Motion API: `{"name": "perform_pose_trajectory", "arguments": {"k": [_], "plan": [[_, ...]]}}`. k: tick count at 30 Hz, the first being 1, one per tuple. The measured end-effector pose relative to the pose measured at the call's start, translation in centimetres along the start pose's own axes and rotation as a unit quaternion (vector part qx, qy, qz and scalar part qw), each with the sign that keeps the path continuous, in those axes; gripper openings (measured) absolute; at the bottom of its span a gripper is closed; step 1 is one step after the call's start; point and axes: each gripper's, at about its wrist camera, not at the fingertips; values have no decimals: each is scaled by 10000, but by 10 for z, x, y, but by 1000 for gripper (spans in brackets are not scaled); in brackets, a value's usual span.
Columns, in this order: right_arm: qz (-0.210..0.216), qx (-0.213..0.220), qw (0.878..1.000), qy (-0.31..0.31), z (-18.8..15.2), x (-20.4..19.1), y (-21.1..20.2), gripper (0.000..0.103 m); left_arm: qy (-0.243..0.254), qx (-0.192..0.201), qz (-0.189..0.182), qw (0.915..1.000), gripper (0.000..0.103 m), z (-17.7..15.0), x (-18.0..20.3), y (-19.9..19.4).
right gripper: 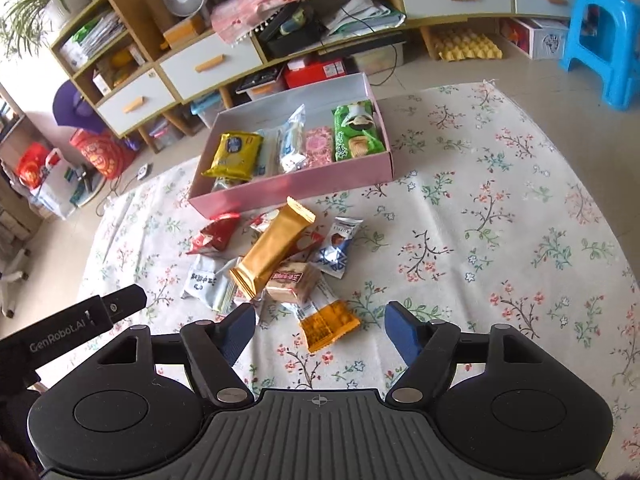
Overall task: Organize snacks
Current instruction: 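Withdraw both grippers toward the remaining snacks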
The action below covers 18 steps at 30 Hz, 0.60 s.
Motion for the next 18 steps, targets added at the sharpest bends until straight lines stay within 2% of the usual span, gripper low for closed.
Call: {"name": "perform_pose_trajectory", "arguments": {"k": [4,10,18], "plan": [[-69,12,10000,9,0,0,1,77,-107,-75,-81,9999,71,-1,-4,1],[-71,20,9998,194,3,9,0,77,-201,-207,-149,9995,71,-2,-8,6],[-28,-76,9984,561,5,21,3,77,-738,-482,-326,9956,71,-4,-23,16]]}}
Point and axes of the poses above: each gripper's, at about its wrist camera, not at the fingertips, and y roughly the way its jaws point, x to its right, z to its top, and after that the axes turned 8 degrees about x, right-handed
